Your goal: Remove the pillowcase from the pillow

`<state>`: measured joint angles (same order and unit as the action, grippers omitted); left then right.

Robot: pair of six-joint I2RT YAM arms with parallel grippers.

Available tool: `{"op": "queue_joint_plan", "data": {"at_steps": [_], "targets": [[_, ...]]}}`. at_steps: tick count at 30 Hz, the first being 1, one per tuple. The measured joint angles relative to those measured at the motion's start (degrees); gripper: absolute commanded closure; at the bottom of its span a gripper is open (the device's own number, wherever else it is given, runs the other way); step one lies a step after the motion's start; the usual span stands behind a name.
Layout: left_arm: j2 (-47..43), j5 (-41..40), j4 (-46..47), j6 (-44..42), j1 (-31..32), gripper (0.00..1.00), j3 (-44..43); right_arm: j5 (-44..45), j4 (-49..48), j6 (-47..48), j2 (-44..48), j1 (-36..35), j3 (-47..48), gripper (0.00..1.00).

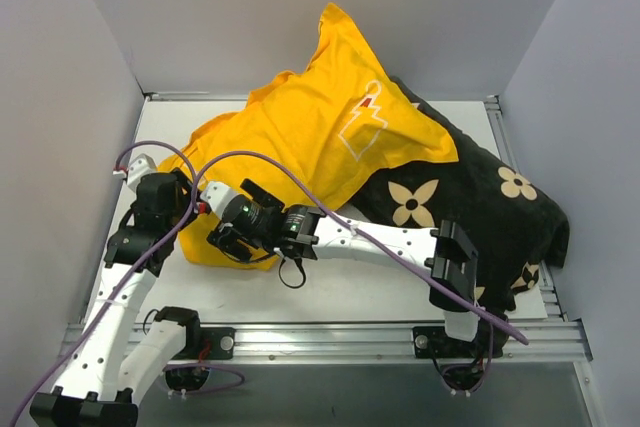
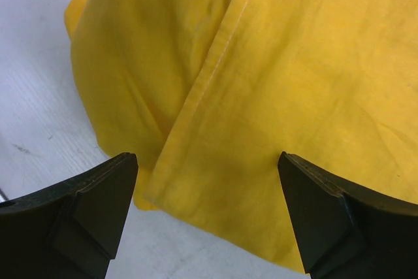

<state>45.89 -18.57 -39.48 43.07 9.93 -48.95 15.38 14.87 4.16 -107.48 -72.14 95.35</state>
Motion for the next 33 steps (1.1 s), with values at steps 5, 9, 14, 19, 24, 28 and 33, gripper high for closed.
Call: {"op": "queue_joint_plan", "data": {"at_steps": [5,9,14,19,24,28,33], "targets": [[-0.2,3.2,0.6,0.3,-1.6,0.23,2.1,4.4,-0.9,0.0,-3.4,-0.6,0.0,0.07],[0.0,6.4,0.8,0.2,-3.2,0.29,3.3,9.3,-1.3,0.3,-4.2,-0.8,0.8,0.24],[0.2,10.3,2.2,-0.2,-5.2,0.41,4.1,16.3,-1.9,0.0,-5.0,-0.7,1.7,0.62],[0.6,14.4,4.2,-1.3,-5.4,0.78,4.8,20.3,-1.8,-1.3,-5.0,-0.3,1.7,0.87],[1.1,16.6,4.8,-3.2,-5.6,1.00,5.4,22.3,-1.2,-3.1,-5.0,0.8,2.2,0.95],[1.6,17.6,4.8,-5.1,-5.6,1.00,5.5,21.8,-0.1,-7.0,-4.5,3.3,2.2,0.97],[2.2,19.3,4.6,-8.2,-5.6,1.00,5.5,15.9,0.3,-13.6,-0.2,7.7,-0.7,1.00]]}}
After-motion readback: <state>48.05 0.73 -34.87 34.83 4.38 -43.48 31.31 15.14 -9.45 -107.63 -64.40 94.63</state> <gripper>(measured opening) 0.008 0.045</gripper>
